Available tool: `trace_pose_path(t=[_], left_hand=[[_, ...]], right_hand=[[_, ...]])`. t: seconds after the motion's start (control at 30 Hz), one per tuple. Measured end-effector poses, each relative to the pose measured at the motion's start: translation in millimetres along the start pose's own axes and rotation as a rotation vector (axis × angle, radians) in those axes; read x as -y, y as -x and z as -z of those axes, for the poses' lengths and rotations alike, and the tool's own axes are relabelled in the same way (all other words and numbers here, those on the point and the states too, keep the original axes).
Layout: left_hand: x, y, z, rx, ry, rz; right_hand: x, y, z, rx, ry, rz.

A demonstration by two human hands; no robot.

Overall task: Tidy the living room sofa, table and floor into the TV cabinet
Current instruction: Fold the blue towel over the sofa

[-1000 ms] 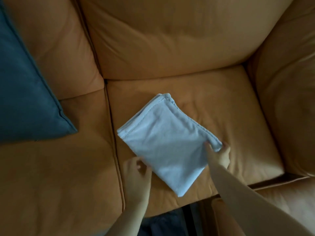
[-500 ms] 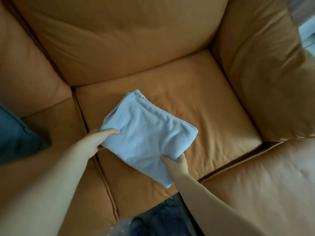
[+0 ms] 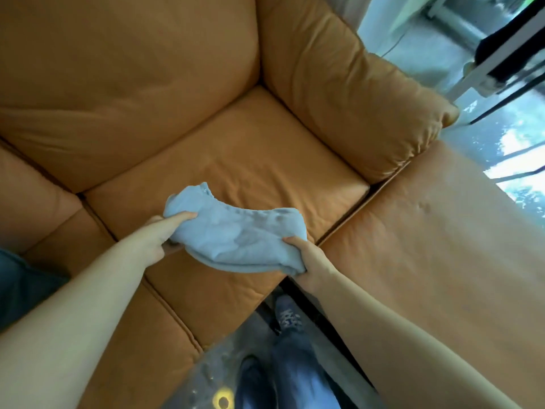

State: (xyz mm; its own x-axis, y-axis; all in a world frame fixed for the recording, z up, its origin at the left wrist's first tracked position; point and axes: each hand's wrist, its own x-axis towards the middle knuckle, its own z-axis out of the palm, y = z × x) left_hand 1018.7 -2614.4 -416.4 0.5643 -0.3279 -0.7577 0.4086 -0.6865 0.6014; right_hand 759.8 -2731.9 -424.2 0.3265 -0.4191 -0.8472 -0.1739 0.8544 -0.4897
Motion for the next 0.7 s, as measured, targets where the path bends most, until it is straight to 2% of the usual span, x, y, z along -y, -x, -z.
trace_pose_path(t=[0.13,0.27,0.37,0.47,0.7], left_hand=[[-11,13,-38,0.074,-0.033,-0.044],[-29,29,-92,0.149,-0.117,-0.066],[-40,41,-147,0.176,-0.189,-0.141],[-56,94,-226,0.257,-0.233,-0.213],[-61,153,-357,0.354,-0.249,-0.358]], right_hand=[[10,40,44,-0.058,-0.086,0.044],[20,77,101,-0.169,-0.163,0.179],[31,94,154,-0.286,-0.259,0.216],[39,110,221,-0.367,-0.347,0.234],[44,135,341,-0.472,-0.363,0.250]])
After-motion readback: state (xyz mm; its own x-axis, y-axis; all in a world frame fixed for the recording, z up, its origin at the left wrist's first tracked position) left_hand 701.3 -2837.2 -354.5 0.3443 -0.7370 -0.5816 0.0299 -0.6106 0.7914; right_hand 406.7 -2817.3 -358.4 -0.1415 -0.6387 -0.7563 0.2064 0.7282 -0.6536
